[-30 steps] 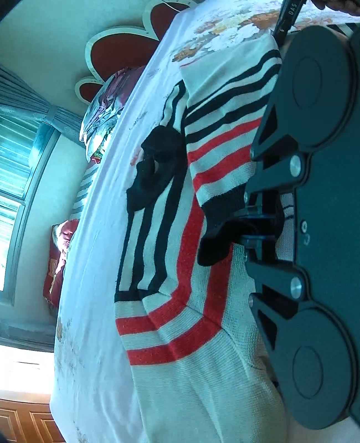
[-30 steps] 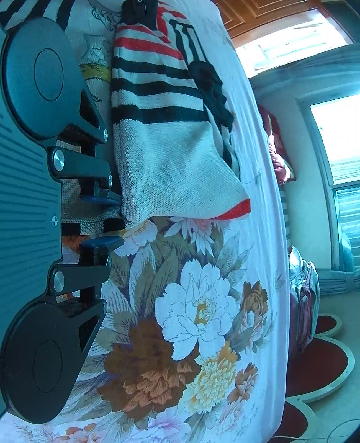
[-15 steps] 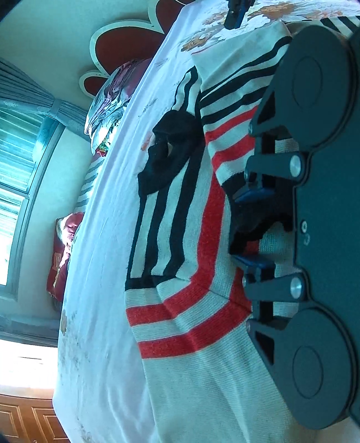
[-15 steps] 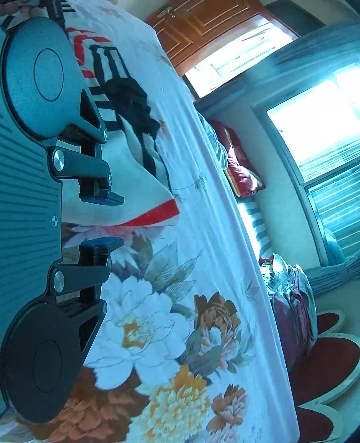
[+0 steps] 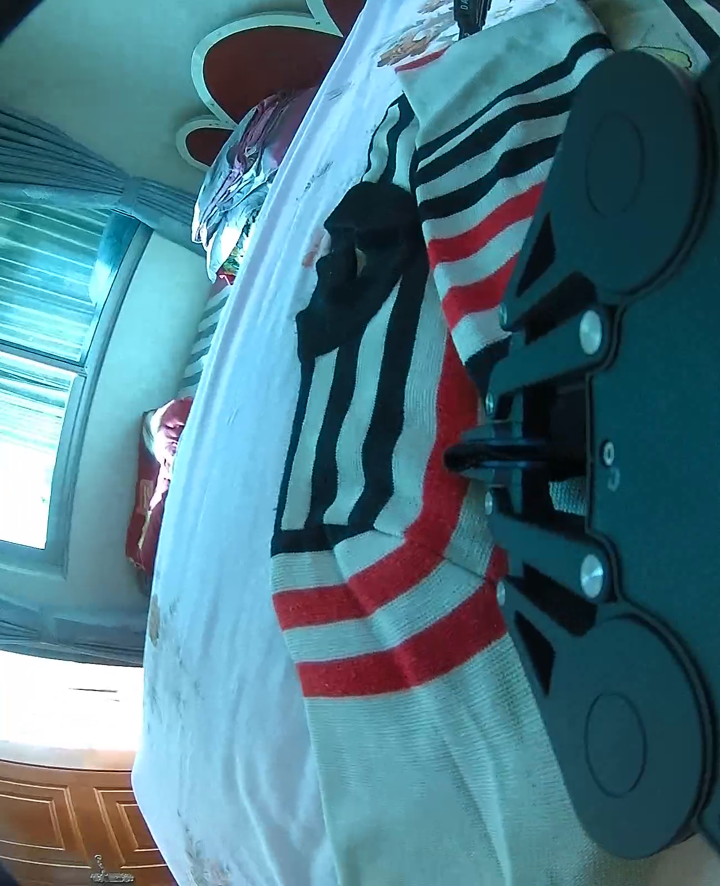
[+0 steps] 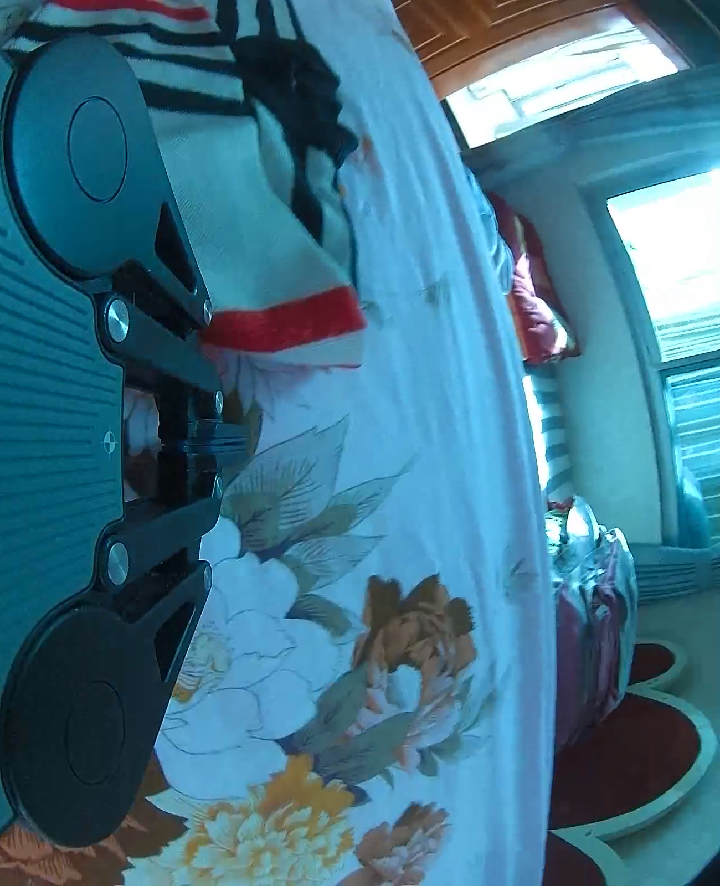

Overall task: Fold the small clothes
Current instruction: 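Grasp the sweater side edge with the right gripper and fold it inward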

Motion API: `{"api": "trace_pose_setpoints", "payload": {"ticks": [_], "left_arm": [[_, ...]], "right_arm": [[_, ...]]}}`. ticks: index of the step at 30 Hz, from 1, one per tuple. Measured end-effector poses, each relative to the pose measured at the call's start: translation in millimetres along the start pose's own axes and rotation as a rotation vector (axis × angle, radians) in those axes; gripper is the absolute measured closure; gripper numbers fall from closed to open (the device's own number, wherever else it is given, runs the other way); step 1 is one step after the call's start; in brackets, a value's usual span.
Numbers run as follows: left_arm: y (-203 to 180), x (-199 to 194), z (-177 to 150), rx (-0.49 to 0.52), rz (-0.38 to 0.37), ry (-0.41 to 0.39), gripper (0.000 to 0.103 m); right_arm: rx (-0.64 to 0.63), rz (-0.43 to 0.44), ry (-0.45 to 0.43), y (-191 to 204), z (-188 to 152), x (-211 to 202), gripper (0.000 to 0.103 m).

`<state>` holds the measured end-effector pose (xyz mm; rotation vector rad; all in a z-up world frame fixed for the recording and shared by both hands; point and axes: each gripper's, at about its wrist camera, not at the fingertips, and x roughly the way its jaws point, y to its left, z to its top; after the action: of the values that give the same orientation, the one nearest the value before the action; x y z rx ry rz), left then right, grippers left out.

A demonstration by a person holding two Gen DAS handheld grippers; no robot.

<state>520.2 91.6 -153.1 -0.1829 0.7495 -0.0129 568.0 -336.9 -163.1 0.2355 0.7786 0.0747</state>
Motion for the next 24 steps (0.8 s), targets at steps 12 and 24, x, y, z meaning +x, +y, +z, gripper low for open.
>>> {"api": "trace_pose_setpoints", "payload": {"ticks": [12, 24], "left_arm": [[-21, -39, 10, 0.092, -0.031, -0.126, 0.064], [-42, 6, 3, 0.139, -0.053, 0.03, 0.065]], "right_arm": [[-0.297, 0.06, -0.05, 64, 21, 1, 0.103], [-0.308, -0.021, -0.003, 53, 28, 20, 0.103]]}}
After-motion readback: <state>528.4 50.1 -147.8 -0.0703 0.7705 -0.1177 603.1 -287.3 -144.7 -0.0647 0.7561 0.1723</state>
